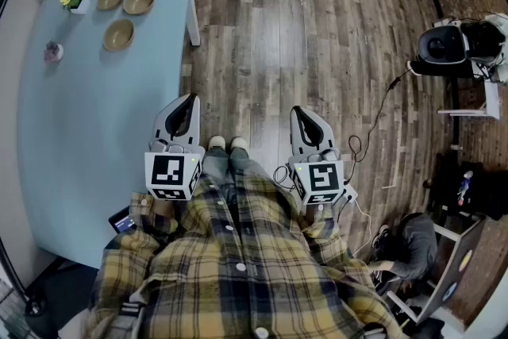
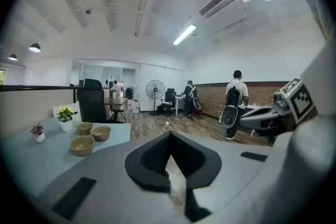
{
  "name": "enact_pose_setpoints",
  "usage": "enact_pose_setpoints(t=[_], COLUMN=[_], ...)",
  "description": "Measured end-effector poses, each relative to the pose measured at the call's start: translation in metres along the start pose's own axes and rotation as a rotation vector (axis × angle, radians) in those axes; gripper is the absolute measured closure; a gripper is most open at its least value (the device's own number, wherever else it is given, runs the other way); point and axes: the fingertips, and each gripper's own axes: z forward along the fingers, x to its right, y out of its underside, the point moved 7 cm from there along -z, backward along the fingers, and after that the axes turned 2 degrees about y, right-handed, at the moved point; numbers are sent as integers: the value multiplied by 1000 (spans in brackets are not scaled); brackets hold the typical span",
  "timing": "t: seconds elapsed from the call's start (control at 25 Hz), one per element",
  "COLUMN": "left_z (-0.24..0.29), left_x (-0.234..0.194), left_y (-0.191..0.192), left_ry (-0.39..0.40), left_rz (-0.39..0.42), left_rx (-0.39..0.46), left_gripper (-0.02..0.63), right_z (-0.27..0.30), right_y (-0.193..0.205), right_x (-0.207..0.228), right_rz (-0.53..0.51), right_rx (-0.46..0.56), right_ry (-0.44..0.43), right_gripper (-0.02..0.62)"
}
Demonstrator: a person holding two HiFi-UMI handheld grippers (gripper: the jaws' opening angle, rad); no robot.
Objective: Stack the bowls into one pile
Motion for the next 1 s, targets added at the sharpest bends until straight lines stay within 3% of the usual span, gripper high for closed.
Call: enact_pose_setpoints(t=[0.28,0.4,0.56,0.88,1.0], left_z=[16,22,30,57,75], left_x=[12,14,18,13,1], left_y=[-4,-9,-10,-5,-6], left_ry=[-29,-56,-89,-116,-133], left_rz=[30,32,21,3,1], left_rx=[-7,3,2,-24,-29], left_gripper=[610,556,503,414,410], right_z=[-1,3,3,22,48], right_y=[2,0,4,16,13], right_x=[28,41,58,75,81], right_rz=[58,73,87,135,138], right_rx=[56,68,67,44,39], right_ry=[5,-26,-54,-96,-115], right_gripper=[587,515,472,421,414])
